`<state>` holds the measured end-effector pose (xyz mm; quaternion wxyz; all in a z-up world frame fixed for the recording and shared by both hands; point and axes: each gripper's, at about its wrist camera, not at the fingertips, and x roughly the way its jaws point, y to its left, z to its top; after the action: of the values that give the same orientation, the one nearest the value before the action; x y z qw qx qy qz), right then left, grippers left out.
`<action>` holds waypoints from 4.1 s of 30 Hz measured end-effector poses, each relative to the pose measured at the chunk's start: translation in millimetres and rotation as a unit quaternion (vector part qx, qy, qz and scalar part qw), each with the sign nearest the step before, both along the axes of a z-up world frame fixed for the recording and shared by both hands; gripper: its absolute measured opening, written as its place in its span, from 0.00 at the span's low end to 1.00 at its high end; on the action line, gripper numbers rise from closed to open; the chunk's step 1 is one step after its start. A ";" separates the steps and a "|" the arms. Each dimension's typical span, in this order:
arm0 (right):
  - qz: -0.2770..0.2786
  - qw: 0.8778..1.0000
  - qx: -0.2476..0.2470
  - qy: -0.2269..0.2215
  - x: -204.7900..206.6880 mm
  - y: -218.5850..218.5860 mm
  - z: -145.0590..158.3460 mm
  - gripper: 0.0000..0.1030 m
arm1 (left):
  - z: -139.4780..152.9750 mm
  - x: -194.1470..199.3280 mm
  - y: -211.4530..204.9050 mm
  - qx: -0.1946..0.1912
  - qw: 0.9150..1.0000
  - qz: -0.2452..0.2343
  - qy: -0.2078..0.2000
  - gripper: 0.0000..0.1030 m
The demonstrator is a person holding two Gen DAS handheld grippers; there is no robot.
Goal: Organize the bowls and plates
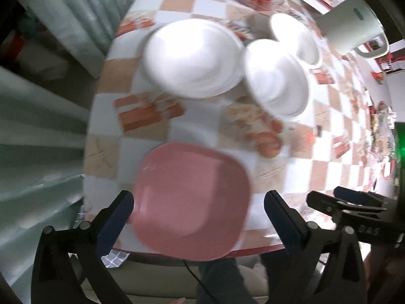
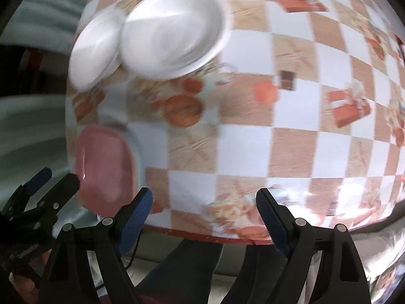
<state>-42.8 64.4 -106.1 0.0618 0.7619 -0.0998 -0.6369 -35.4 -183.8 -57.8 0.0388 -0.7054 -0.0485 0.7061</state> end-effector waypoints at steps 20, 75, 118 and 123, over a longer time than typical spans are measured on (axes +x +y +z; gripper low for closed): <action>-0.023 0.999 -0.010 0.037 -114.0 32.5 -22.0 0.82 | -50.1 -83.5 64.6 -0.007 0.992 0.101 -0.068 0.99; -0.038 0.998 -0.009 0.040 -48.0 127.2 -2.8 0.78 | -9.2 -24.7 164.5 -0.023 0.990 -0.136 0.008 0.98; 0.001 0.997 -0.027 0.076 -233.6 20.1 -51.7 0.36 | -95.1 -248.7 137.8 -0.066 0.997 -0.049 -0.008 0.58; 0.028 0.996 -0.037 0.072 -225.0 10.6 -48.2 0.19 | -94.6 -235.8 153.9 -0.048 0.996 -0.076 -0.008 0.32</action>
<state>-267.8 75.1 -154.3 0.1152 0.7141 -0.0975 -0.6836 -271.2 -29.9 -152.4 0.0580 -0.7136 0.0393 0.6971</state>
